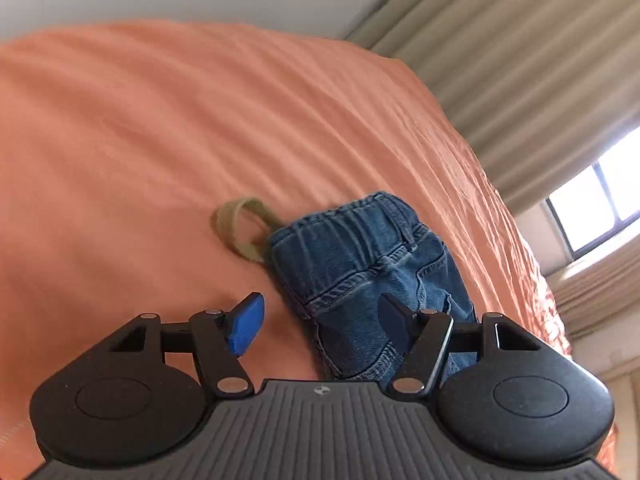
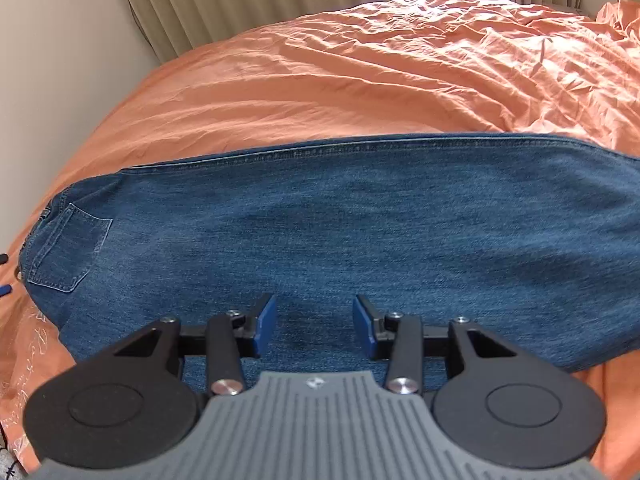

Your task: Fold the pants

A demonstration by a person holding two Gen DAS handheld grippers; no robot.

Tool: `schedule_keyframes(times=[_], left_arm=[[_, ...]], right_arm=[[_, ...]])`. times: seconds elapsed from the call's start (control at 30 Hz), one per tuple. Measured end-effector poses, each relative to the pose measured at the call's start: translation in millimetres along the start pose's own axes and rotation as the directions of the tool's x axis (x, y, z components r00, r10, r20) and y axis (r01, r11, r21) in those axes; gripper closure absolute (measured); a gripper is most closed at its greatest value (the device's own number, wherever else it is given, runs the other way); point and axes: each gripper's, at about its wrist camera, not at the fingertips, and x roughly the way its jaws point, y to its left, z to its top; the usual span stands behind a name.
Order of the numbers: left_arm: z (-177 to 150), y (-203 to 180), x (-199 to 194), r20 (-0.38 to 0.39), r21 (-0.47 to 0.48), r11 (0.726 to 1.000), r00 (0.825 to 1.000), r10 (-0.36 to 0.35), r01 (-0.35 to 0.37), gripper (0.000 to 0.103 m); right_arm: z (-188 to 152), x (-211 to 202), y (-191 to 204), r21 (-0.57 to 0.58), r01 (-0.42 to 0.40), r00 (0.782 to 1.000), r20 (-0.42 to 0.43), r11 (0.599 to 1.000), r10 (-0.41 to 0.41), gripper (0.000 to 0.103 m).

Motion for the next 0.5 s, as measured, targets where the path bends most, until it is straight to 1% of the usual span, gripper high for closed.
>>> schedule_keyframes(times=[0.1, 0.17, 0.23, 0.27, 0.33, 0.4, 0.43, 0.5], left_arm=[[-3, 19, 28, -0.011, -0.137, 0.988, 0.997, -0.079, 0.077, 0.027], [-3, 24, 43, 0.014, -0.190, 0.974, 0.992, -0.123, 0.124, 0.025], [1, 23, 59, 0.025, -0.231, 0.965, 0.992, -0.122, 0.124, 0.025], [3, 21, 66, 0.022, -0.223, 0.968, 0.993, -0.114, 0.116, 0.028], [8, 11, 77, 0.013, -0.177, 0.981, 0.997, -0.082, 0.083, 0.038], [12, 1, 82, 0.016, -0.140, 0.990, 1.000, -0.025, 0.027, 0.060], [16, -7, 81, 0.024, -0.110, 0.994, 1.000, 0.007, -0.005, 0.064], [20, -28, 69, 0.065, -0.030, 0.999, 0.997, 0.047, -0.045, 0.084]], right_arm=[[-5, 7, -2, -0.017, -0.013, 1.000, 0.011, 1.000, 0.013, 0.064], [-8, 11, -4, -0.012, -0.018, 1.000, 0.015, 1.000, 0.018, 0.064], [-9, 15, -8, 0.007, -0.031, 0.999, 0.016, 0.999, 0.031, 0.064], [-8, 17, -9, 0.012, -0.037, 0.999, 0.020, 0.999, 0.037, 0.064], [-6, 22, -12, 0.019, -0.045, 0.999, 0.029, 0.999, 0.045, 0.065], [-3, 24, -17, 0.045, -0.066, 0.997, 0.044, 0.997, 0.064, 0.065], [-2, 24, -19, 0.056, -0.075, 0.996, 0.052, 0.996, 0.073, 0.065], [-1, 23, -22, 0.069, -0.088, 0.995, 0.062, 0.994, 0.084, 0.065]])
